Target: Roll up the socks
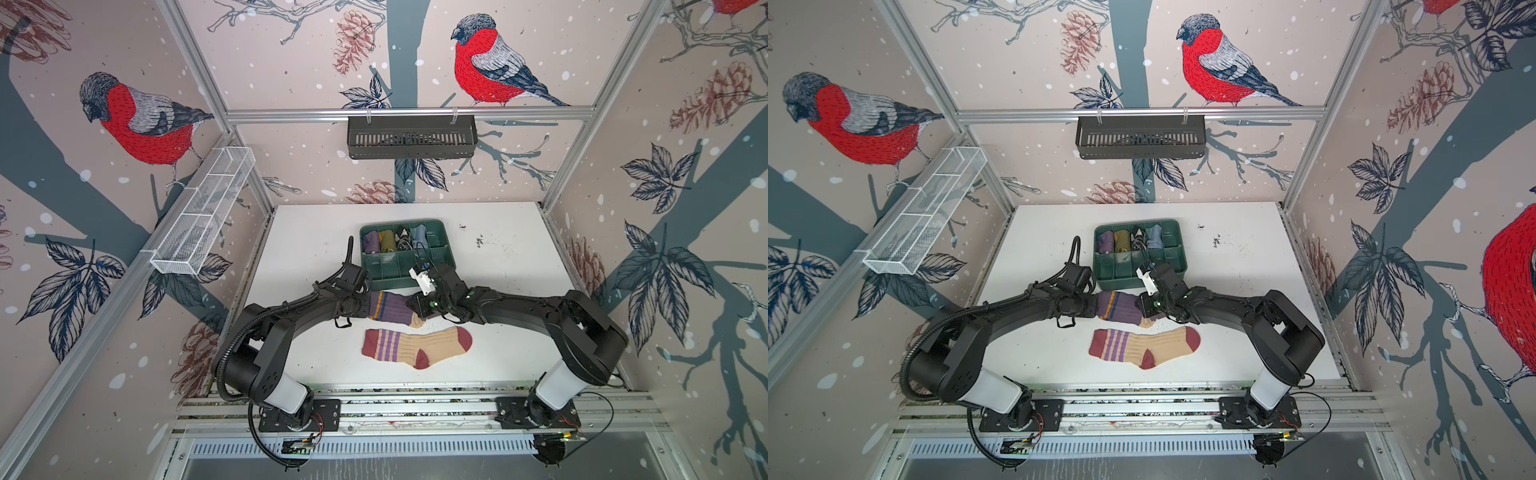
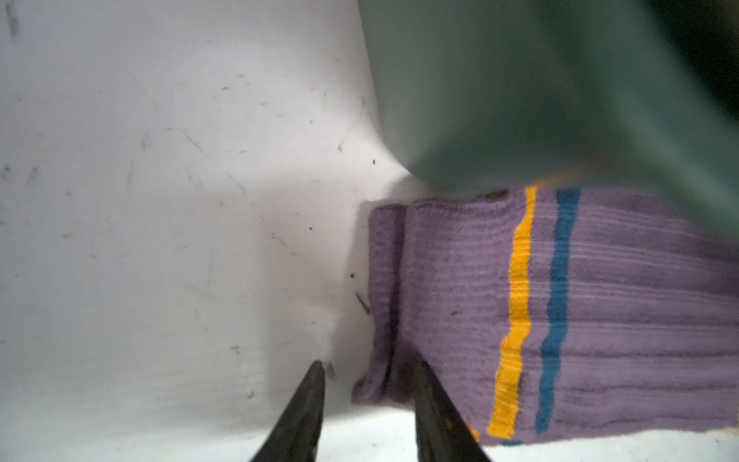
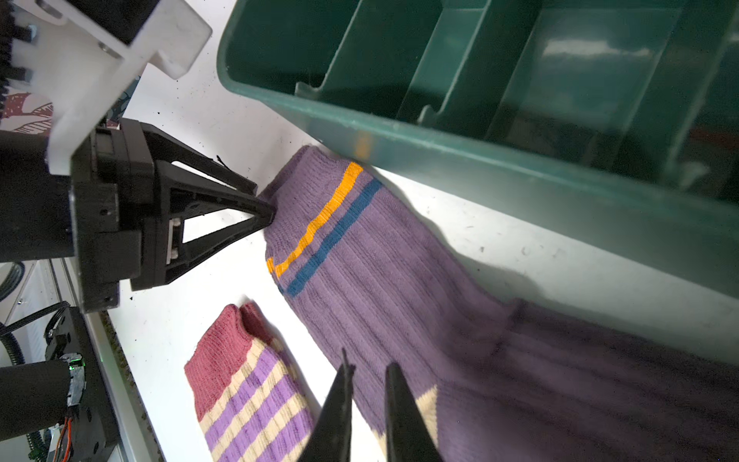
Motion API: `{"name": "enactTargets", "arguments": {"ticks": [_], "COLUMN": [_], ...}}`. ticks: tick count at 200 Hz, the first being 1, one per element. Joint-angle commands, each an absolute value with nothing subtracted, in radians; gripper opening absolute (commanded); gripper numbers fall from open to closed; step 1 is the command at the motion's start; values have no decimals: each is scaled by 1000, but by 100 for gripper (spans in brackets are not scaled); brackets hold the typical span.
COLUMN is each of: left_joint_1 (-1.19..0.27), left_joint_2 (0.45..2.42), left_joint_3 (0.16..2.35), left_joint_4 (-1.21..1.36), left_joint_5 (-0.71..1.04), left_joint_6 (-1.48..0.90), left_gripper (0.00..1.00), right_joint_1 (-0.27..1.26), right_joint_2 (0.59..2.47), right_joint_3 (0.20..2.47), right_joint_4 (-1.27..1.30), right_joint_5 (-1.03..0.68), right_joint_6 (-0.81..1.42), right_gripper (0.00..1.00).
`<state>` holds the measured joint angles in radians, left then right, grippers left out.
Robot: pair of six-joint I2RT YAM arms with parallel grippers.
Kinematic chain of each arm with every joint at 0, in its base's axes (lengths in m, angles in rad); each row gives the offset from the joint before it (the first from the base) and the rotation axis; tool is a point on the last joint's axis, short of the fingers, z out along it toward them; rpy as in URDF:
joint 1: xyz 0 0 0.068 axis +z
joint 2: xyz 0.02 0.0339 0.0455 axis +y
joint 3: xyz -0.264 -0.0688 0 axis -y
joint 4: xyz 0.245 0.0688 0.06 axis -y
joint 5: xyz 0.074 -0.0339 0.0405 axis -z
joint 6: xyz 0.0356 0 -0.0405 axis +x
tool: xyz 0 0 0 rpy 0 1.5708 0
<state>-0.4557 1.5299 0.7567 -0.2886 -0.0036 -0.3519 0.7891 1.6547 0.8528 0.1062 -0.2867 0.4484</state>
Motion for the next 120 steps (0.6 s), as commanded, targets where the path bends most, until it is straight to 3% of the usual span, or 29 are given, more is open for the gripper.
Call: {"name": "enactTargets", "arguments": {"ticks": [1,96,120], "left_joint_1": [-456,-456,-456], "left_joint_2": [1532,1541,1519], "left_joint_3": [758,746,750], "left_joint_4": [-269,-256,-265], "left_joint_5": [-1,57,66], "left_joint_6": [-359,-339,-331], "left_gripper": [33,2,0], "right_joint_1": [791,790,790], "right_joint_2": [1666,1680,1695], "right_joint_3": [858,859,863], "right_joint_4": [108,97,98], "right_joint_5": [-278,-252,-253], "right_joint_6": [453,452,453], "right_gripper": [18,16,14]}}
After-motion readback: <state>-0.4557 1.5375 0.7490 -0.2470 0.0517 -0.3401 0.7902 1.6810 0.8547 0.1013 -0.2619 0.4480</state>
